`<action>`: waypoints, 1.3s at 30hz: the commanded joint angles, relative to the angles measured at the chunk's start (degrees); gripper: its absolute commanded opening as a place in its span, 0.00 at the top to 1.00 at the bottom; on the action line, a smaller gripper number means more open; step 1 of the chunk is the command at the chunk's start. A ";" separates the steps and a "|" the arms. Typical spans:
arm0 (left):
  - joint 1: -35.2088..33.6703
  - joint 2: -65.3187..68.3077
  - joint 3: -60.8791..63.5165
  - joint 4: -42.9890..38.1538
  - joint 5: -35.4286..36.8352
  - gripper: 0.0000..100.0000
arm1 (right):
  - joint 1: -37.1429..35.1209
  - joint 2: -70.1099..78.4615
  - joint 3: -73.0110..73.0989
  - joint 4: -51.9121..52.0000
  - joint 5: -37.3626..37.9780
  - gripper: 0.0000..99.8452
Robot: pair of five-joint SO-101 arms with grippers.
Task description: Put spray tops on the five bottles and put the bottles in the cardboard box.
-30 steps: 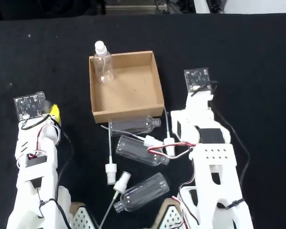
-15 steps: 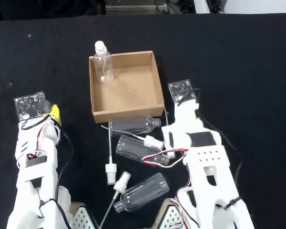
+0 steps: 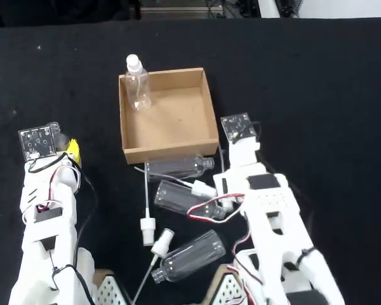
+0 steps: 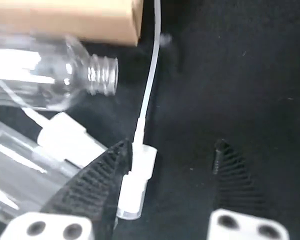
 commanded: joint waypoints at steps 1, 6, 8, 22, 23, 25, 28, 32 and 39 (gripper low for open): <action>0.75 -1.23 -0.31 -1.23 0.70 0.97 | -1.05 4.09 -4.70 -0.70 -0.35 0.75; 0.75 -1.23 -0.31 -1.23 0.70 0.97 | -2.64 5.41 -4.26 -0.70 -0.35 0.75; 0.75 -1.23 -0.31 -1.23 0.70 0.97 | -3.52 6.29 -3.82 -0.70 -0.35 0.75; 0.75 -1.23 -0.31 -1.23 0.70 0.97 | -1.23 4.62 -4.62 2.46 2.55 0.75; 0.66 -1.23 -0.31 -1.23 0.70 0.97 | -1.05 5.14 -4.97 3.69 4.92 0.75; 0.57 -1.23 -0.31 -1.23 0.70 0.97 | -1.05 6.20 -5.93 5.63 7.74 0.75; 0.66 -1.23 -0.31 -1.23 0.70 0.97 | -1.05 8.48 -7.60 6.95 8.00 0.75; 0.40 -1.23 -0.31 -1.23 0.70 0.97 | -1.05 11.47 -8.66 7.03 8.26 0.82; 0.31 -1.23 -0.31 -1.23 0.70 0.97 | 4.31 11.47 -12.62 9.49 11.25 0.98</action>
